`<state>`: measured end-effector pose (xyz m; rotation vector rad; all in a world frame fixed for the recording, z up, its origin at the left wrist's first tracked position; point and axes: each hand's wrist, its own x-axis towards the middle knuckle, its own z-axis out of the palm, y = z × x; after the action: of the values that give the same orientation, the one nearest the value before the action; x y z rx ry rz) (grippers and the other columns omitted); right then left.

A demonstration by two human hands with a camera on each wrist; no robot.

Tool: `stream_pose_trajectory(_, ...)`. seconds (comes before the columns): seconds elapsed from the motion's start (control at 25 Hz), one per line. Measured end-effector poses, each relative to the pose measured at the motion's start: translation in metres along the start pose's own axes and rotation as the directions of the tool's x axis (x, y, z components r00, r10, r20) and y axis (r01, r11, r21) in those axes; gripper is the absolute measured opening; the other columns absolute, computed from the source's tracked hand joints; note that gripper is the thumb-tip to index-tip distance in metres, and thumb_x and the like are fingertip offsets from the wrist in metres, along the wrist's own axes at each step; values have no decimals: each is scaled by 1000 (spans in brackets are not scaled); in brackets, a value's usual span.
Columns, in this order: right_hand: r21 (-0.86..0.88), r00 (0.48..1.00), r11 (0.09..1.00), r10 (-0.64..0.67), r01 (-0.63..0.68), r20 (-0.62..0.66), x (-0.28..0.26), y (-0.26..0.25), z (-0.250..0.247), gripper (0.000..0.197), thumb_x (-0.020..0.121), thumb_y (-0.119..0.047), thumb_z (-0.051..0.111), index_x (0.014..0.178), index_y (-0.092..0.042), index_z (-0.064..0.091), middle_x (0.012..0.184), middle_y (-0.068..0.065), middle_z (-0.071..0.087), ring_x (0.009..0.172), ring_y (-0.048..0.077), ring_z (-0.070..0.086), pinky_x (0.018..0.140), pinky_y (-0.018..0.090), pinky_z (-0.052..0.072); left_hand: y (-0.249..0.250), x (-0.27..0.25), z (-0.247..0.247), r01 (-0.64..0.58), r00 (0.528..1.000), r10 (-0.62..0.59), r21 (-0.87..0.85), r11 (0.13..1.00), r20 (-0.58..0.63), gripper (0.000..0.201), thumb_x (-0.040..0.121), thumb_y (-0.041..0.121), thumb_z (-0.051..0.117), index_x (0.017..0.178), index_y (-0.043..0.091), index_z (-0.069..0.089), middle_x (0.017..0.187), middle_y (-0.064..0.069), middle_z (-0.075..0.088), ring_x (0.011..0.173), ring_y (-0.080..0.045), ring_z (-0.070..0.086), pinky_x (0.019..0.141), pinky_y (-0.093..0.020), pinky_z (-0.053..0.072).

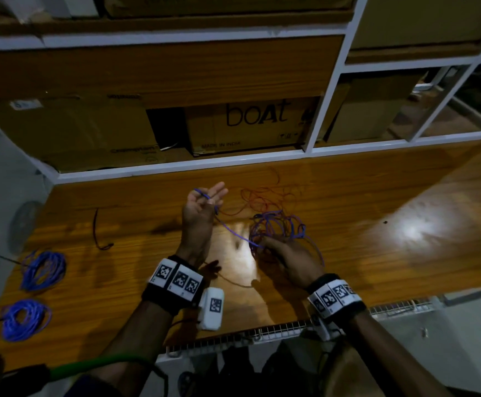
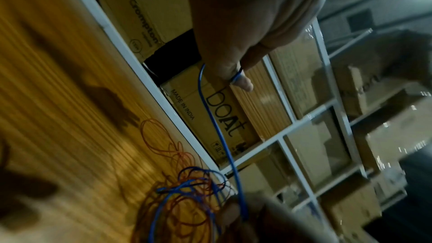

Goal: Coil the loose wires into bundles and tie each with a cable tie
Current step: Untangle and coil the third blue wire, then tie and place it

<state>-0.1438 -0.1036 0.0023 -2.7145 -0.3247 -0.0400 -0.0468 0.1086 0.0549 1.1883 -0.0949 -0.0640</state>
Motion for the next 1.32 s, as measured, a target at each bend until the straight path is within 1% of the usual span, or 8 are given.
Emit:
stream_pose_trajectory(0.12,118,996,989,88,-88,5,-1,-7,-3,32,94,-24,56,116,-3,64,107,14,61,100,40,60,88,40,45,-15,-17,9,16,991,-56,303,953,124,21,100,-8,40,107,11,45,122,-11,68,106,-16,70,81,-22,53)
stream_pose_trajectory(0.2,249,993,962,120,-113,-11,-1,-8,-7,43,77,-6,48,117,-11,64,110,10,58,99,34,57,79,36,43,-29,-28,11,-10,962,-134,522,853,237,20,98,-9,39,109,7,44,112,-8,70,99,-14,71,80,-24,54)
stream_pose_trajectory(0.28,292,996,954,76,-61,-42,2,-4,-13,45,73,-12,44,114,-16,63,106,6,55,94,29,56,76,37,43,-39,-35,9,-23,929,-228,663,749,290,24,94,-7,39,106,12,47,98,-5,71,90,-15,70,79,-32,55)
stream_pose_trajectory(0.48,190,994,981,-14,34,-108,7,8,-6,38,80,-16,47,114,-14,63,107,7,56,94,27,57,74,28,40,-37,-45,9,-218,882,-232,790,573,411,25,94,4,42,90,30,45,65,1,57,52,-6,49,53,-27,34)
stream_pose_trajectory(0.6,146,990,987,-45,64,-132,11,9,-7,33,86,-22,46,112,-13,64,106,9,58,93,23,53,70,23,33,-39,-48,10,-371,863,-173,828,421,475,9,94,22,42,85,21,44,64,1,49,56,-16,46,58,-37,36)
stream_pose_trajectory(0.84,71,995,996,-48,54,-84,20,13,-10,30,102,-40,48,102,-14,64,99,6,61,86,23,57,63,22,23,-40,-52,-1,-358,854,-249,863,356,457,38,99,49,35,70,25,39,58,3,43,56,-24,47,56,-44,38)
stream_pose_trajectory(1.12,159,996,986,-45,56,-73,23,12,-3,27,104,-49,37,102,-27,53,94,-7,56,88,20,57,68,35,40,-4,-48,13,163,891,-376,596,786,253,43,100,13,50,59,21,42,49,7,33,43,-8,25,47,-27,20)
stream_pose_trajectory(1.32,135,996,988,76,-69,-53,38,26,3,31,94,-25,53,117,-9,65,114,17,68,99,37,66,75,41,49,38,-54,20,200,892,-319,352,914,322,38,97,24,52,60,22,44,49,8,32,40,-7,22,46,-27,16)
